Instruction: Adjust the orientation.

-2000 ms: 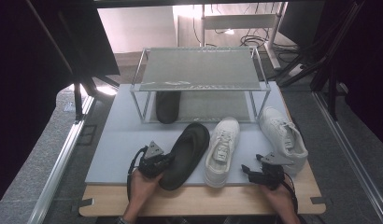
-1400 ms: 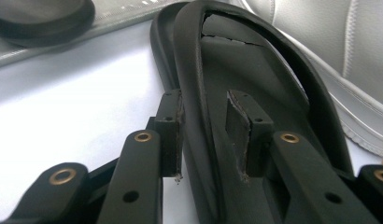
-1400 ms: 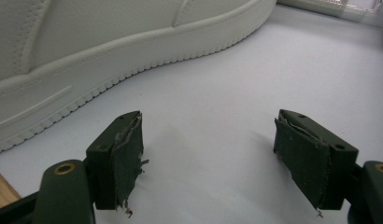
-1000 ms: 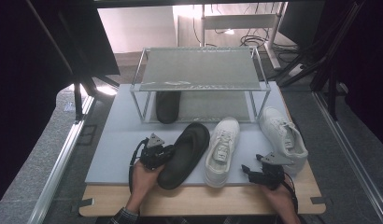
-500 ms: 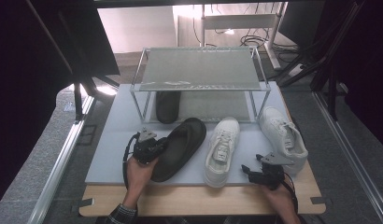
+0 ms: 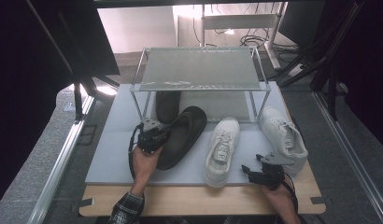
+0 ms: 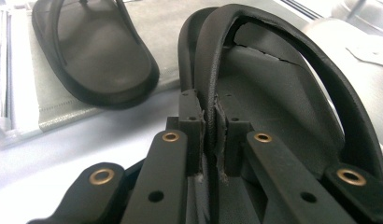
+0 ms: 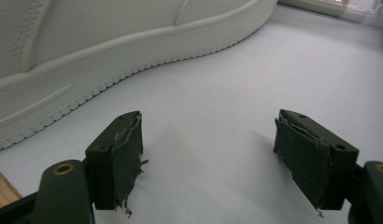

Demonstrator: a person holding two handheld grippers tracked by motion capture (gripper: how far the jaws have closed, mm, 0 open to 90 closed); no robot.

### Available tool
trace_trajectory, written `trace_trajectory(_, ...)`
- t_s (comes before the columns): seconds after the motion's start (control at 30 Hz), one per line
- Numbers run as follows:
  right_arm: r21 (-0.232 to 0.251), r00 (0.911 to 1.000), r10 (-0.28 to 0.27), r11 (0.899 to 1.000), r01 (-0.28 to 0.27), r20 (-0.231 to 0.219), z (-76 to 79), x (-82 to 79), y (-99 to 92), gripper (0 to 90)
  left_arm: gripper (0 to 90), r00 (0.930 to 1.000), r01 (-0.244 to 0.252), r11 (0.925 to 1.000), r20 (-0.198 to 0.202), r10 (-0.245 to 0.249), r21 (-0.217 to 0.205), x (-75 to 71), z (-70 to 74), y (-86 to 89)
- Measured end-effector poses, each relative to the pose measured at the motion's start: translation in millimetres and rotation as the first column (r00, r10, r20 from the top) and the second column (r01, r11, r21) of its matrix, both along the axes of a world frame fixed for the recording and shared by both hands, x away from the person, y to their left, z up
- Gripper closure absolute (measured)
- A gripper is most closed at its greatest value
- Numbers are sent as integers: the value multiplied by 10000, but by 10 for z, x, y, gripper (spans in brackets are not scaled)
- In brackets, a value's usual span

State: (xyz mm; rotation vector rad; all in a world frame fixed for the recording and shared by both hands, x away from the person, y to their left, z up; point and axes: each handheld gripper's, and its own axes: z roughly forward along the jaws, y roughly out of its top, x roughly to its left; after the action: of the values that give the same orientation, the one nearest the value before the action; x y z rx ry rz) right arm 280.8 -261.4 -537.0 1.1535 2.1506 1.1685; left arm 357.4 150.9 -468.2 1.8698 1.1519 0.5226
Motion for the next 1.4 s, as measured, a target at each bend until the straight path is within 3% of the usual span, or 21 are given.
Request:
trace_trajectory(0.27, 4, 10000, 23, 10000, -23, -2, 0, 1, -3, 238, 825, 9980, -637, 9980, -53, 638, 41, 211, -157, -153)
trace_trajectory(0.53, 5, 10000, 50, 10000, -50, -3, 0, 1, -6, 235, 820, 9900, -1414, 9899, 24, 1414, -81, 366, -297, -274)
trace_trajectory(0.83, -6, 10000, 80, 10000, -80, -1, 0, 0, -8, 235, 812, 9823, -1866, 9820, 142, 1870, -286, 479, -387, -358)
trace_trajectory(0.93, -6, 10000, 85, 10000, -85, -1, 0, -1, -8, 235, 770, 9880, -1544, 9870, 22, 1546, -447, 494, -373, -343)
trace_trajectory(1.0, -2, 10000, 88, 10000, -88, -2, 0, -1, -8, 235, 753, 9903, -1385, 9898, 69, 1388, -320, 464, -364, -318)
trace_trajectory(1.2, -27, 10000, 86, 10000, -86, -1, 0, -2, -6, 234, 743, 9968, -787, 9955, 106, 793, -537, 287, -323, -160)
trace_trajectory(1.3, -39, 10000, 85, 10000, -85, 12, 0, -2, -6, 234, 701, 9998, -26, 9968, -177, 12, -796, 186, -296, -73)
trace_trajectory(1.4, -47, 10000, 85, 10000, -85, 17, 0, -2, -5, 234, 744, 9985, 453, 9961, -258, -473, -754, 42, -277, -16)
